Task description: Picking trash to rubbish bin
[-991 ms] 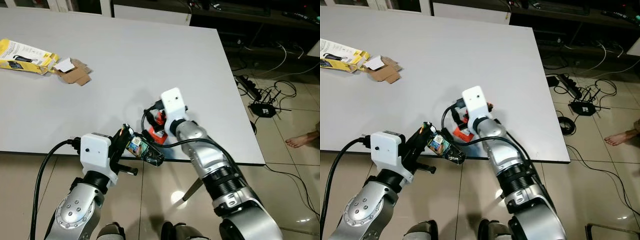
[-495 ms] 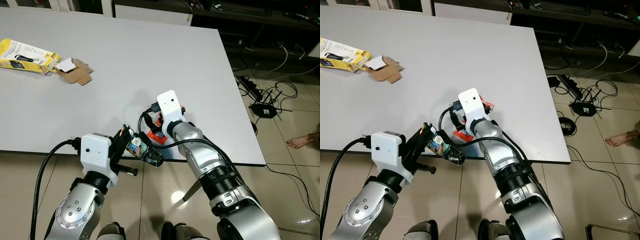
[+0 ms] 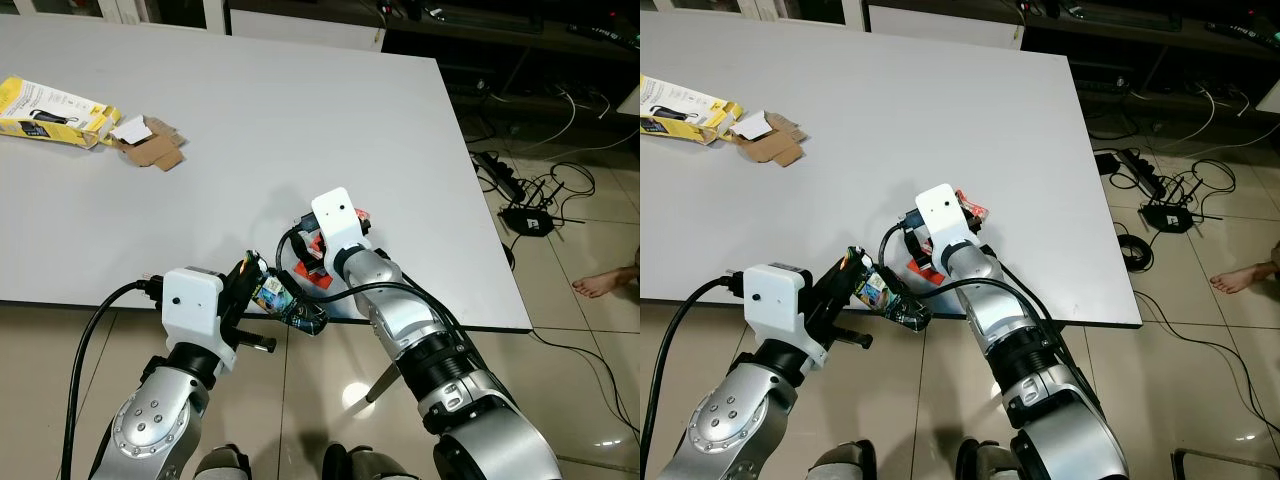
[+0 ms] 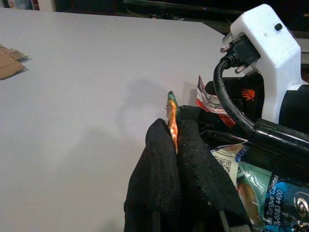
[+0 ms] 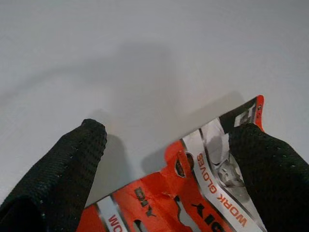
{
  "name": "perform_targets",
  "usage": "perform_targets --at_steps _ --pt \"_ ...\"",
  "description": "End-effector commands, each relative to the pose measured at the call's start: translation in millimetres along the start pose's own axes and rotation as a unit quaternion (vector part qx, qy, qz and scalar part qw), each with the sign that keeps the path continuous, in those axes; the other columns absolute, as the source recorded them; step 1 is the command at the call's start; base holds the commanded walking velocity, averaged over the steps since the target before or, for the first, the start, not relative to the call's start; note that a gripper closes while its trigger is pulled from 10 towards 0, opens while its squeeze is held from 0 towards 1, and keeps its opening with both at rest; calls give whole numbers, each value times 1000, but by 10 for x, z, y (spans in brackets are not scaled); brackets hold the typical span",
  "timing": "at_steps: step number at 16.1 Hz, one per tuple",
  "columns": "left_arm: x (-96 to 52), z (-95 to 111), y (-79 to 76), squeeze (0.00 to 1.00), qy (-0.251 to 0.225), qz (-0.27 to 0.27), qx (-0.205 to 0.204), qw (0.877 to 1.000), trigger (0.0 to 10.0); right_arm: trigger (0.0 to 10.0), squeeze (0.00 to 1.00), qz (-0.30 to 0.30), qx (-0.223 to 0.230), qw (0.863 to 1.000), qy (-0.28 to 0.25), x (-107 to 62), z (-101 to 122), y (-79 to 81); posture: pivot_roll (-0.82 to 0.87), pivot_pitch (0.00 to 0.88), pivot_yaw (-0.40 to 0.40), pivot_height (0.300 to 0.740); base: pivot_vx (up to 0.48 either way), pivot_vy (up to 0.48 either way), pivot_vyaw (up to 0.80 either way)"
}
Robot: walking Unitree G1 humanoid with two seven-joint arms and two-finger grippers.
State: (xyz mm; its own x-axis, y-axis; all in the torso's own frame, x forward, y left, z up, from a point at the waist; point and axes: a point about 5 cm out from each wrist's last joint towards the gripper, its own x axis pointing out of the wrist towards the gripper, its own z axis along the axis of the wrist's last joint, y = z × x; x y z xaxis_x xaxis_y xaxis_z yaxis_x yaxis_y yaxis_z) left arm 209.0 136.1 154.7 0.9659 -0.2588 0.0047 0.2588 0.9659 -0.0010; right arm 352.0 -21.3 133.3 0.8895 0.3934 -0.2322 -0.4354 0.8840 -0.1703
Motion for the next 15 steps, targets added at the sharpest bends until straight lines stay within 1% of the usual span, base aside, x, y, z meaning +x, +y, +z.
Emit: perform_targets --at_steps 1,5,6,7,8,9,15 --pt "-17 -7 -19 0 5 -3 -1 1000 10000 10000 0 -11 -1 1000 -1 14 11 -47 75 149 -90 740 0 0 0" --pt "-26 -11 -21 0 6 -2 -3 1000 10000 10000 0 -27 0 1000 7 30 -66 -135 76 152 -92 740 0 0 0" --pt "-31 -10 -21 0 7 -2 -3 1000 10000 6510 0 -28 2 1000 8 29 -77 -148 78 154 -92 740 0 0 0" --pt "-33 -8 -20 0 7 -2 -3 1000 10000 3255 0 -31 6 999 9 31 -86 -164 78 154 -92 740 0 0 0" --pt "-32 -7 -19 0 7 -2 -3 1000 10000 314 0 -32 9 999 9 34 -90 -172 78 154 -92 740 0 0 0" --pt "-34 -8 -15 0 7 -2 -2 1000 10000 0 0 -33 12 999 9 37 -95 -182 81 150 -90 740 0 0 0" --pt "-35 -6 -11 0 7 -2 -2 1000 10000 0 0 -35 22 999 10 43 -110 -211 83 148 -87 740 0 0 0"
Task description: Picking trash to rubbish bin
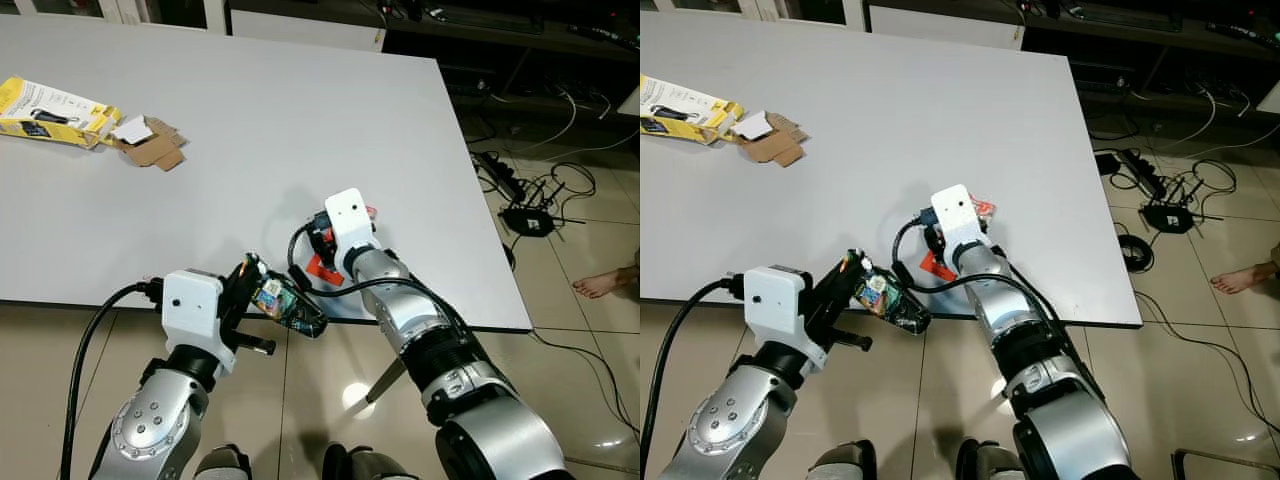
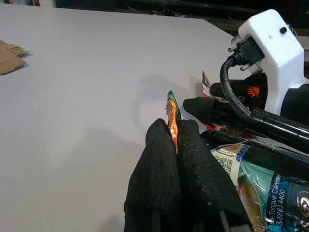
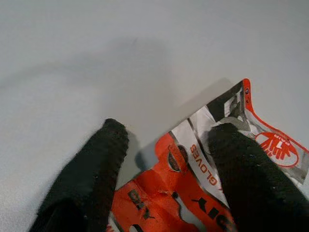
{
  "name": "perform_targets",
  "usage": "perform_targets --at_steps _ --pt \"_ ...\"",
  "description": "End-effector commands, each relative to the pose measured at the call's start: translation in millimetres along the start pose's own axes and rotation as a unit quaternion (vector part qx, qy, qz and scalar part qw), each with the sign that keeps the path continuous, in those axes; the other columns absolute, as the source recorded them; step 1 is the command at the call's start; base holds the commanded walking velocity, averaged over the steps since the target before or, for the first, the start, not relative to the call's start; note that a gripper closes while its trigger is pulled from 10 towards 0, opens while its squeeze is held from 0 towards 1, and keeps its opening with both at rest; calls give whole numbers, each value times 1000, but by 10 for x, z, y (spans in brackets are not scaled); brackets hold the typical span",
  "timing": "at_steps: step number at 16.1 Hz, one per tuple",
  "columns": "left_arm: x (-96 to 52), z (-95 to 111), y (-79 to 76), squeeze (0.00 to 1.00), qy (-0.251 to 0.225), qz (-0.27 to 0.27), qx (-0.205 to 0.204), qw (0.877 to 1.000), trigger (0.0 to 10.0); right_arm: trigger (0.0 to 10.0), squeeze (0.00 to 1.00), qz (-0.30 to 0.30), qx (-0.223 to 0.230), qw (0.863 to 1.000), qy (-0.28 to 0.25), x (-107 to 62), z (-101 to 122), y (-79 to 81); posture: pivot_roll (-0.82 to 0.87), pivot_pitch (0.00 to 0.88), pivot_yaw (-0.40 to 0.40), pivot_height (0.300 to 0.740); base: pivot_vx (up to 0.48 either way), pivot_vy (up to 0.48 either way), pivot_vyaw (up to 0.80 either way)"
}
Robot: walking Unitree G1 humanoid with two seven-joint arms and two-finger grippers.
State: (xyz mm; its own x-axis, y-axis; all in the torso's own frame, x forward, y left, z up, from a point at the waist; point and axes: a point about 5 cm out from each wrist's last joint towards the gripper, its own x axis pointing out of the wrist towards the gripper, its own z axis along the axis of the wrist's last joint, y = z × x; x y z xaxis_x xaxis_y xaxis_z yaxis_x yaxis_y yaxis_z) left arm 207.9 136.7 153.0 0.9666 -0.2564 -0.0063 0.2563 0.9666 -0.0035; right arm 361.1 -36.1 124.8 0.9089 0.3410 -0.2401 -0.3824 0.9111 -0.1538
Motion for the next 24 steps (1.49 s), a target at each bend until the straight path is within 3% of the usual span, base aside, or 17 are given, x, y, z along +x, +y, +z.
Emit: perform_targets --at_steps 1,15,24 --pt "-21 11 -15 0 2 -4 -1 1000 10000 0 0 -9 8 1000 2 6 -3 -60 83 148 -87 740 0 0 0" --pt "-16 18 -19 0 0 -3 -2 1000 10000 0 0 -10 13 1000 -8 17 29 -54 85 147 -87 740 0 0 0" --pt "1 14 -16 0 -1 -2 -2 1000 10000 0 0 -8 14 993 -114 -13 404 -76 81 146 -86 740 0 0 0"
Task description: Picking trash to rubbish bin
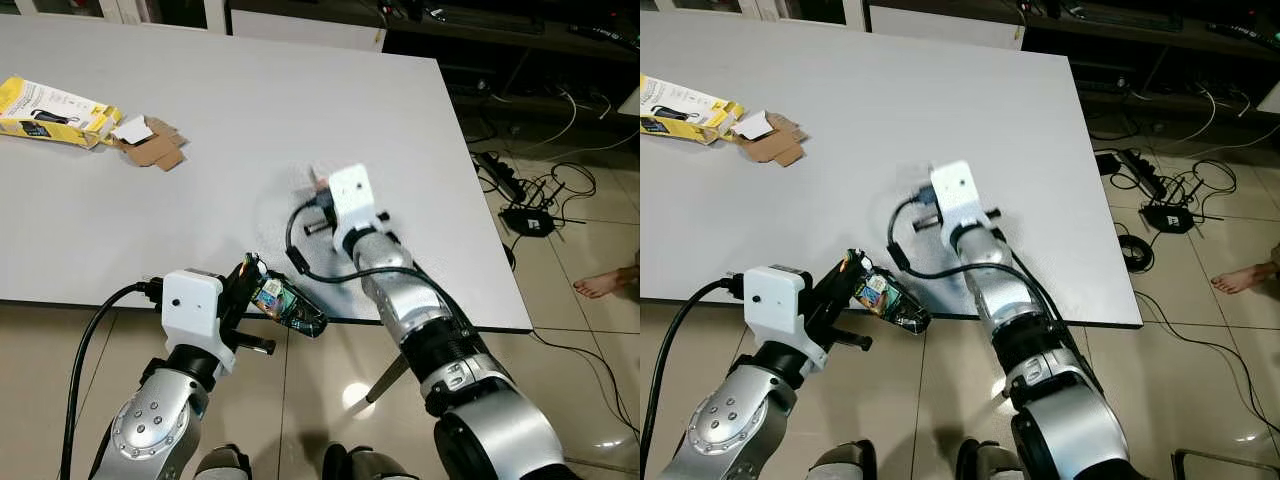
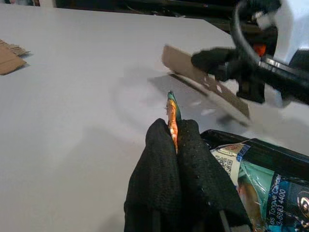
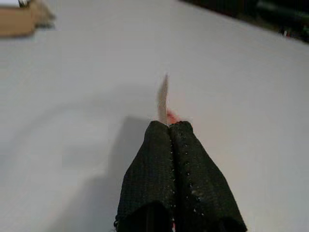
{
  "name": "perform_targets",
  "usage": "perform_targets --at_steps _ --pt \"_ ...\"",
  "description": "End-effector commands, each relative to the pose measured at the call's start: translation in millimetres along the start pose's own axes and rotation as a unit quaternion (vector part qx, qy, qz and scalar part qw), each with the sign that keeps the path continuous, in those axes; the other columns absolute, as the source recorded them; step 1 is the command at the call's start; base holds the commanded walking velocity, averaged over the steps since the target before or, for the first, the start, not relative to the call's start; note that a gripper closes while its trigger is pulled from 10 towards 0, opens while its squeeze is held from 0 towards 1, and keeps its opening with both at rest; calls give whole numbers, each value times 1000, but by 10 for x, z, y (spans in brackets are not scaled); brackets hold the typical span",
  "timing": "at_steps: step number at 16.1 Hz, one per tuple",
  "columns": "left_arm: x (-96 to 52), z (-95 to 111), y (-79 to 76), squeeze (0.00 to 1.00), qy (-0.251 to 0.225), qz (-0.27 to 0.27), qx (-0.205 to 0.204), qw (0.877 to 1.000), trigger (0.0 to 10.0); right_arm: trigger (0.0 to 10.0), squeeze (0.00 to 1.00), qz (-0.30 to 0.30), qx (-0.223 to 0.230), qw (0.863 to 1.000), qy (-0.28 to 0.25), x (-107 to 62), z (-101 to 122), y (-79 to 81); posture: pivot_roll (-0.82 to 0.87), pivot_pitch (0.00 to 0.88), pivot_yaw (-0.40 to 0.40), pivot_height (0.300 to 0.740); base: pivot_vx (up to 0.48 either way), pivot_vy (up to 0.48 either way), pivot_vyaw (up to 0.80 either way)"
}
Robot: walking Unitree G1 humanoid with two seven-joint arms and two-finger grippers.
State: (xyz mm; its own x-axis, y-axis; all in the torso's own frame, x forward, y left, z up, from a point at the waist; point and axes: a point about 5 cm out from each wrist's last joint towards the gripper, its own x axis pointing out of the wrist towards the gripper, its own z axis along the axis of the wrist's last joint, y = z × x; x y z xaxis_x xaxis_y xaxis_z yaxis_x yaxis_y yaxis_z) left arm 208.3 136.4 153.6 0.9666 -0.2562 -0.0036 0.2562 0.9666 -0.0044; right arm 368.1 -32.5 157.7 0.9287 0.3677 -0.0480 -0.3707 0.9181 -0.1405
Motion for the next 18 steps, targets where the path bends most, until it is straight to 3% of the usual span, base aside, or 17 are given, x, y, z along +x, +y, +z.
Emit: perform_targets --at_steps 1,8,9,10,11,12,18 --pt "2 11 -14 0 0 -2 -1 1000 10000 0 0 -3 6 1000 -26 4 104 -30 80 144 -86 740 0 0 0" --pt "102 58 65 0 -21 31 3 999 10000 0 0 -4 1 999 -52 -30 158 -103 68 129 -86 740 0 0 0" --pt "146 66 80 0 -27 37 3 999 10000 1059 0 -8 -2 998 -56 -51 146 -148 59 121 -84 740 0 0 0" --pt "191 79 87 0 -34 41 3 999 10000 4431 0 -13 -9 998 -60 -72 146 -185 51 114 -82 740 0 0 0" --pt "236 88 97 0 -40 44 5 998 10000 9098 0 -16 -9 998 -58 -83 138 -209 40 105 -80 740 0 0 0" --pt "280 99 112 0 -45 50 4 998 10000 10000 0 -21 -8 998 -58 -97 135 -234 33 100 -79 740 0 0 0" --pt "501 131 280 0 -71 91 7 993 10000 10000 0 -28 -12 998 -62 -181 104 -338 -5 67 -82 740 0 0 -610"
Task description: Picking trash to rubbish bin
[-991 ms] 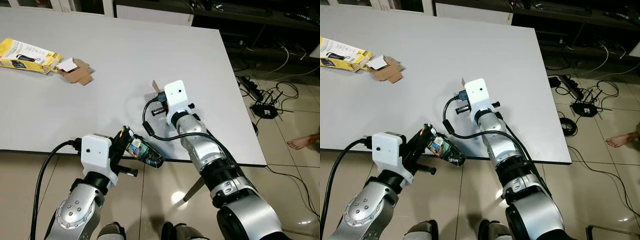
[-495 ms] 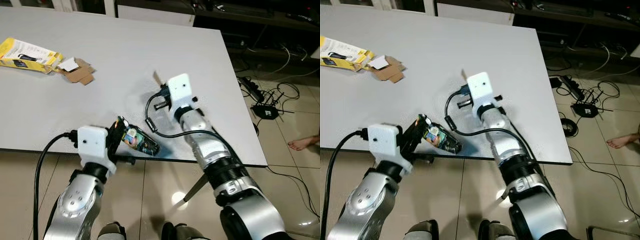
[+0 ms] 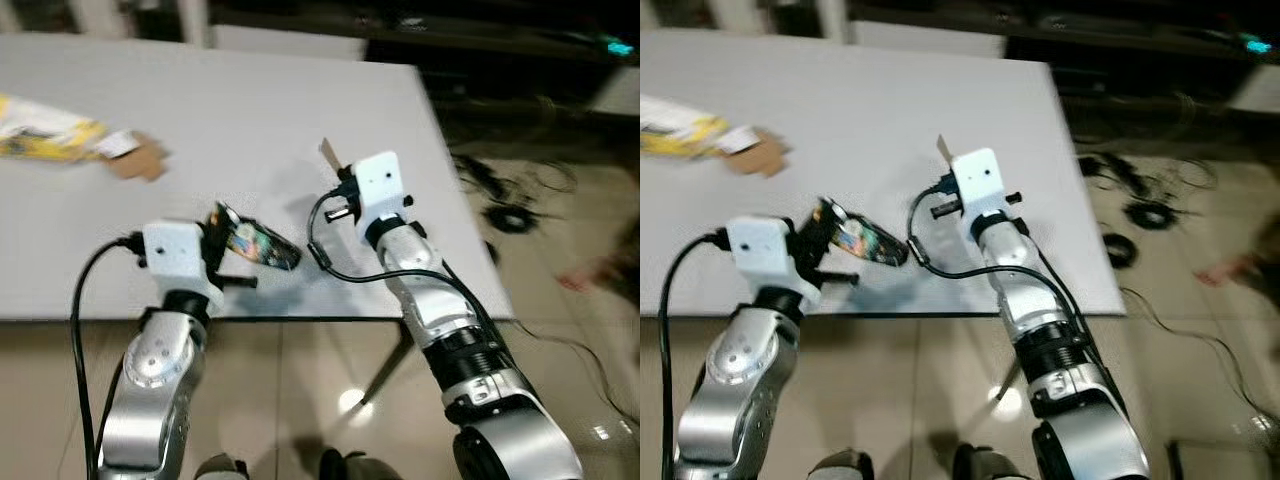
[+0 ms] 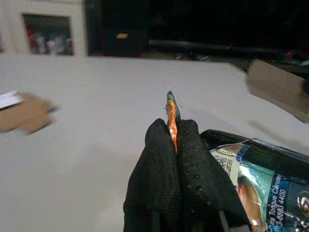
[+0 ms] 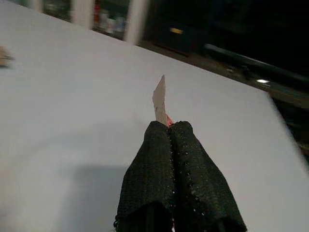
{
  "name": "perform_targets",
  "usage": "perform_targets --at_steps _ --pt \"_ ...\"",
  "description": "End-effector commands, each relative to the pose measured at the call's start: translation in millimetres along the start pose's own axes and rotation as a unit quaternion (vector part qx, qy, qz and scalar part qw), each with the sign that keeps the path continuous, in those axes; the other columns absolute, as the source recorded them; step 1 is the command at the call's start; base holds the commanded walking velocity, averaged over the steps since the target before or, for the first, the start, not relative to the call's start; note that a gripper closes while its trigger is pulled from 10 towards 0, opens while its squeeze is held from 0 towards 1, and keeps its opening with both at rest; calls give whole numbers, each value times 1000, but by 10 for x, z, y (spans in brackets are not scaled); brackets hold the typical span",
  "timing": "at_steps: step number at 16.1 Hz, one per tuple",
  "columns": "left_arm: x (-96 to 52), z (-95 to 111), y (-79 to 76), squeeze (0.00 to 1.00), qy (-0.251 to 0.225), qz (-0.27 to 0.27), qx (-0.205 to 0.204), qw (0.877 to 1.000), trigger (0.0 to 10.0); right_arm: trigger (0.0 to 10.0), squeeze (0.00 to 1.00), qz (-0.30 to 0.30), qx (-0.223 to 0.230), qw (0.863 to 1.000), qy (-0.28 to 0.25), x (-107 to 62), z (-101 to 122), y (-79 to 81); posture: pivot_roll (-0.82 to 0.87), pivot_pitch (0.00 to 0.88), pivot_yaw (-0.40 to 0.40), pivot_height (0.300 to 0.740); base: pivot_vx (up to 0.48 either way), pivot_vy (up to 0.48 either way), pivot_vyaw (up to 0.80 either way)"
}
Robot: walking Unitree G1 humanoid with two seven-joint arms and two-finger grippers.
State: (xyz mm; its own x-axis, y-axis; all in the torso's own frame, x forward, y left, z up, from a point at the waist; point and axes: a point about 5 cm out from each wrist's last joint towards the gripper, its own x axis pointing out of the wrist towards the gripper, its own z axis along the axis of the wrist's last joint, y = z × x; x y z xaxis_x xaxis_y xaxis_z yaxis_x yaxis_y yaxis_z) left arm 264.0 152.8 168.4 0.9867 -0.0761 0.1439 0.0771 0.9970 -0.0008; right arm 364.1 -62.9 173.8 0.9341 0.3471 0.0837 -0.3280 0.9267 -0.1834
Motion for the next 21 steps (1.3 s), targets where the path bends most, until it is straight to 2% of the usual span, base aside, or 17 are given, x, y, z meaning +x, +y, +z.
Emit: perform_targets --at_steps 1,7,9,13,21 --pt "29 -26 -5 0 1 6 -5 1000 10000 10000 0 -9 8 1000 0 -21 3 -67 -11 63 -79 740 0 0 -800" --pt "115 -63 -19 0 -4 14 -19 1000 10000 10000 0 -8 10 1000 -2 -46 7 -59 -25 52 -75 740 0 0 -800" --pt "134 -94 19 0 4 32 -38 999 10000 10000 0 -6 10 1000 -2 -42 10 -55 -24 48 -76 740 0 0 -544" --pt "160 -123 77 0 9 48 -45 998 10000 10000 0 -1 8 1000 -3 -30 20 -32 -19 41 -75 740 0 0 0" --pt "187 -151 42 0 19 44 -50 998 10000 10000 0 -2 11 1000 -3 -33 17 -23 -21 35 -71 740 0 0 0"
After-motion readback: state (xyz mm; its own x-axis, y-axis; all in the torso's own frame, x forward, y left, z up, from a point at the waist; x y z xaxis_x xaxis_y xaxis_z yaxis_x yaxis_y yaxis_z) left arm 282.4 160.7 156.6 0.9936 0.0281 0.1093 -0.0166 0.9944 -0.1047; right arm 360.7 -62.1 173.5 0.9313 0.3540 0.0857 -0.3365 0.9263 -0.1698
